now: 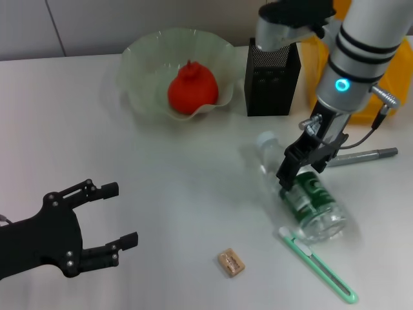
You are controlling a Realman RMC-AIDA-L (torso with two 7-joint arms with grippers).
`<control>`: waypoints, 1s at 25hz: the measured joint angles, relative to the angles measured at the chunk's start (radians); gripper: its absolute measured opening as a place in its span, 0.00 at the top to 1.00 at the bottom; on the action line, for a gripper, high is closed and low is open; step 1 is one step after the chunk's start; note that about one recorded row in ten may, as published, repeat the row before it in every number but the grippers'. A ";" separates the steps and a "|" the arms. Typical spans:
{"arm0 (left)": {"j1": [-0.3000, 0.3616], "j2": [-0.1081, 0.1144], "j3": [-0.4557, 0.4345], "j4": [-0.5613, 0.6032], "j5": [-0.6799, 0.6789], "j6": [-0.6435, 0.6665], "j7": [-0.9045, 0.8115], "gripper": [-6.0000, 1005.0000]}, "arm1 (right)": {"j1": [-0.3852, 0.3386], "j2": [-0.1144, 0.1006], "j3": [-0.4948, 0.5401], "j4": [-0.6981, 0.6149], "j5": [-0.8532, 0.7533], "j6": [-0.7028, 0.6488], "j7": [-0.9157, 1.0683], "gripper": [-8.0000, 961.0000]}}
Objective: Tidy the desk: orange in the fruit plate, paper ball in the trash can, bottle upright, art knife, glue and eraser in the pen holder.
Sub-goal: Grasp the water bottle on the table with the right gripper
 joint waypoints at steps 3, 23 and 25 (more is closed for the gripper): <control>0.002 -0.001 0.000 0.000 0.000 -0.001 0.003 0.16 | 0.007 0.003 -0.014 0.035 0.004 0.043 0.005 0.21; 0.005 -0.005 -0.005 -0.010 0.000 -0.010 0.003 0.16 | -0.002 0.014 -0.174 0.107 0.080 0.181 -0.020 0.21; 0.002 -0.005 -0.007 -0.013 0.000 -0.011 0.003 0.16 | -0.005 0.013 -0.185 0.105 0.081 0.184 -0.020 0.21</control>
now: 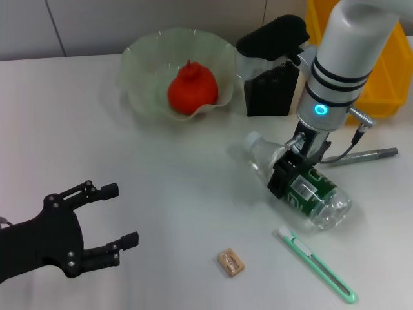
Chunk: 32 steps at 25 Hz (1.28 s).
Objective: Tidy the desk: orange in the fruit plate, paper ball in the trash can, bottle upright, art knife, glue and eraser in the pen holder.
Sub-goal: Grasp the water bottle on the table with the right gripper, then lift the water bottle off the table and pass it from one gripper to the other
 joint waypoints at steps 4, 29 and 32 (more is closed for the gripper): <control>-0.001 0.000 -0.001 0.000 0.000 0.000 0.000 0.16 | -0.010 -0.002 -0.019 -0.007 0.001 0.001 -0.001 0.21; -0.062 0.001 -0.124 -0.058 -0.009 -0.006 -0.103 0.16 | -0.527 -0.005 -0.057 -0.773 0.343 -0.093 -0.342 0.21; -0.083 0.004 -0.142 -0.058 -0.010 -0.004 -0.149 0.16 | -0.566 -0.006 -0.048 -0.798 0.417 -0.093 -0.433 0.21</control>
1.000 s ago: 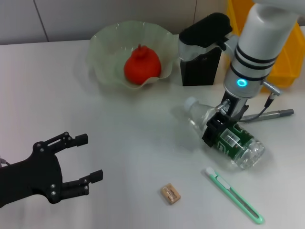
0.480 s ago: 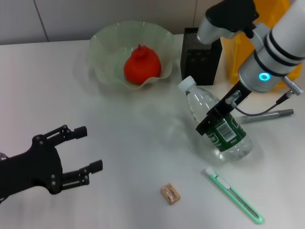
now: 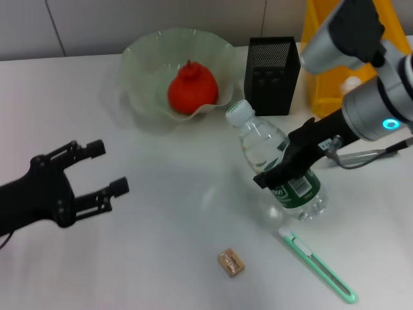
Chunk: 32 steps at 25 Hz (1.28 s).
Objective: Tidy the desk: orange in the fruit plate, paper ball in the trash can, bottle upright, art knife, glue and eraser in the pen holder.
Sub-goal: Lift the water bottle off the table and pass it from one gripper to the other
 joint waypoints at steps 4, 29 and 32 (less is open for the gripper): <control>-0.045 0.015 -0.003 -0.001 -0.001 -0.006 -0.083 0.16 | -0.030 -0.001 0.039 -0.007 0.083 -0.003 -0.164 0.21; -0.195 -0.006 0.002 -0.007 -0.001 -0.075 -0.259 0.16 | 0.117 0.002 0.058 0.387 0.438 0.207 -0.685 0.21; -0.195 -0.010 0.002 -0.007 -0.001 -0.099 -0.258 0.16 | 0.131 0.002 0.045 0.425 0.461 0.237 -0.720 0.21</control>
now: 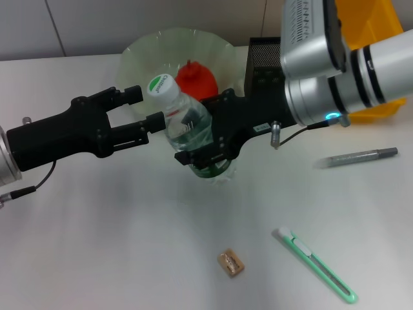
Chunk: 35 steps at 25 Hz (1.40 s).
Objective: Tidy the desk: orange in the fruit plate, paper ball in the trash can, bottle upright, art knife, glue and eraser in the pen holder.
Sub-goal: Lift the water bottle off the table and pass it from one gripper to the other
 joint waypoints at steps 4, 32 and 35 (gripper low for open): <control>-0.001 0.000 -0.004 -0.033 -0.026 -0.023 0.015 0.16 | 0.021 0.001 -0.030 0.057 0.055 0.034 -0.055 0.21; 0.044 -0.003 -0.033 -0.139 -0.124 0.017 0.197 0.16 | 0.067 0.007 -0.257 0.341 0.561 0.261 -0.499 0.21; 0.040 -0.003 -0.033 -0.150 -0.131 0.018 0.207 0.16 | 0.072 0.008 -0.265 0.349 0.564 0.272 -0.504 0.21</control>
